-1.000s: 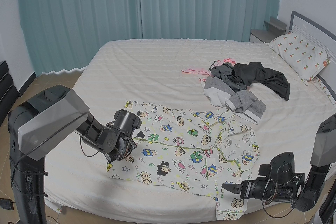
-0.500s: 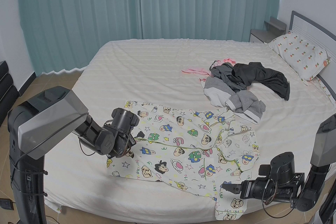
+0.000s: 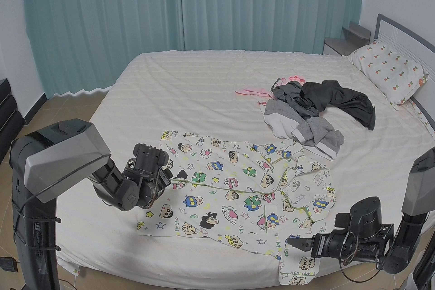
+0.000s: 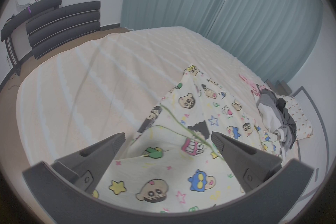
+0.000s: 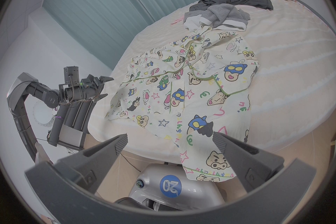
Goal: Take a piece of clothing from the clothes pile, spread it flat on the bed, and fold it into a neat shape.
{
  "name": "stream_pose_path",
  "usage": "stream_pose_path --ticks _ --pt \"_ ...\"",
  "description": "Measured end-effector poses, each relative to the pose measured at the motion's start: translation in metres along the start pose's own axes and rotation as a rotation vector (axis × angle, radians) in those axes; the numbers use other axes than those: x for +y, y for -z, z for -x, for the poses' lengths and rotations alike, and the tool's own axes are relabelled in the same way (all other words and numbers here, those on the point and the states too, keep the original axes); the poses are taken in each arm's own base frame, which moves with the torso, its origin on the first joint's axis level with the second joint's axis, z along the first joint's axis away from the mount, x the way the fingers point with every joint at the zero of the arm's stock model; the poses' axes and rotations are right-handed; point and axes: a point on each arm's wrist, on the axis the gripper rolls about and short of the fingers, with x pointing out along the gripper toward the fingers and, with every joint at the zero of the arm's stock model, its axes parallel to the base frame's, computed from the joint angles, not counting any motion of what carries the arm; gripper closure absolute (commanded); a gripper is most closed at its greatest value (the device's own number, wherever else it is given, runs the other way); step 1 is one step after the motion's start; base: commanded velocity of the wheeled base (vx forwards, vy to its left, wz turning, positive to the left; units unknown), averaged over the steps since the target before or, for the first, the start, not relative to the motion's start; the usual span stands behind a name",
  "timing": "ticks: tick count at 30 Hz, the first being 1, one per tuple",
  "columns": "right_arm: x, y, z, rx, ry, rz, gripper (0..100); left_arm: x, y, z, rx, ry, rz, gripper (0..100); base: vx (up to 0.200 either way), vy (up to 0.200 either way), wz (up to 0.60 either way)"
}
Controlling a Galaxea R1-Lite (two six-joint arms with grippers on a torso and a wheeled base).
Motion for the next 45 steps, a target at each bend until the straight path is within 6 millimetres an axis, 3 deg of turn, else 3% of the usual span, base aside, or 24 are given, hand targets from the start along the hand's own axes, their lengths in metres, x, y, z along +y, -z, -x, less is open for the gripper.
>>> stream_pose_path --ticks 12,22,32,45 --pt "0.0 0.0 0.0 0.0 0.0 0.0 0 0.021 -0.008 -0.015 0.183 0.112 0.062 0 0.0 0.0 0.0" --pt "0.0 0.0 0.0 0.002 0.002 -0.001 0 0.031 -0.026 -0.027 0.145 0.218 -0.048 0 0.0 0.0 0.0" --pt "-0.001 0.001 -0.001 0.006 0.004 0.0 0 0.031 -0.022 -0.035 0.169 0.349 -0.143 0 0.0 0.0 0.0" --pt "-0.001 0.001 -0.001 0.009 0.005 -0.001 0 0.038 -0.007 -0.051 0.195 0.371 -0.219 0 0.0 0.0 0.0"
